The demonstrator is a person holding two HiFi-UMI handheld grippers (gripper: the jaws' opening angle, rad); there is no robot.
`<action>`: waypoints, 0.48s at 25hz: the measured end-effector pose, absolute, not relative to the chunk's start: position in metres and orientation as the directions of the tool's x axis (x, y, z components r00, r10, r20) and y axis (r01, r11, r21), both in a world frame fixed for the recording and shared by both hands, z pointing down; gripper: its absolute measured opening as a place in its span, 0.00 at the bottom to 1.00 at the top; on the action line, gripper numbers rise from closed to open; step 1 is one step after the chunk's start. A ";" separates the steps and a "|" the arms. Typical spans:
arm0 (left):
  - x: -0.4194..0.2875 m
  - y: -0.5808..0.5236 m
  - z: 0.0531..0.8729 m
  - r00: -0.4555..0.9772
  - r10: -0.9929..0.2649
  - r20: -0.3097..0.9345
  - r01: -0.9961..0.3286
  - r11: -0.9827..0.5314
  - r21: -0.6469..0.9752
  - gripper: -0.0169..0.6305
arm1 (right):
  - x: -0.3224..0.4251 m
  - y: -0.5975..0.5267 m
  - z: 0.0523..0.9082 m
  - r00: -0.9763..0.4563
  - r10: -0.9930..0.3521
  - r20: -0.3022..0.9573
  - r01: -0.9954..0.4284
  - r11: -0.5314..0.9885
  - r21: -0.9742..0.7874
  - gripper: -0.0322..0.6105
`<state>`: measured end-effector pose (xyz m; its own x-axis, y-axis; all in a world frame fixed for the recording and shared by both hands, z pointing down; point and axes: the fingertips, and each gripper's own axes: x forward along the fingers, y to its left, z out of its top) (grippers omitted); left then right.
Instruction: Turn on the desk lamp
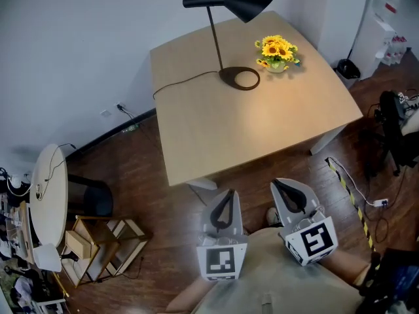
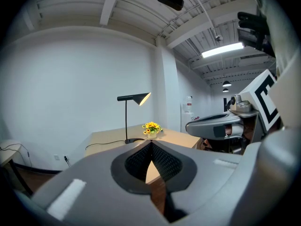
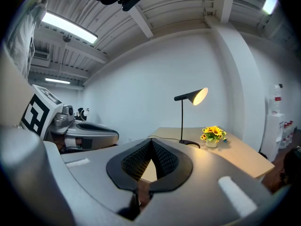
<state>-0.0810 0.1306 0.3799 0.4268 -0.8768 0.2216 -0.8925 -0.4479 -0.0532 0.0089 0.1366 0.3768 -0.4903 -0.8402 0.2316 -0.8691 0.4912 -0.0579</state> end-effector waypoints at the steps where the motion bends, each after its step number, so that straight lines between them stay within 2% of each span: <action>1: -0.082 0.129 0.381 0.425 -0.877 0.226 -0.893 -0.447 -0.057 0.02 | 0.006 0.136 0.379 -0.499 -0.832 0.243 -0.863 0.504 -0.049 0.05; 12: -0.088 0.115 0.387 0.403 -0.881 0.246 -0.903 -0.427 -0.050 0.02 | -0.003 0.120 0.384 -0.535 -0.804 0.257 -0.839 0.542 -0.052 0.05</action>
<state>-0.0876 0.1150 0.3874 0.4033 -0.8814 0.2460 -0.9028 -0.4271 -0.0500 -0.0032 0.1196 0.3843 -0.5354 -0.8045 0.2572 -0.8390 0.5417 -0.0521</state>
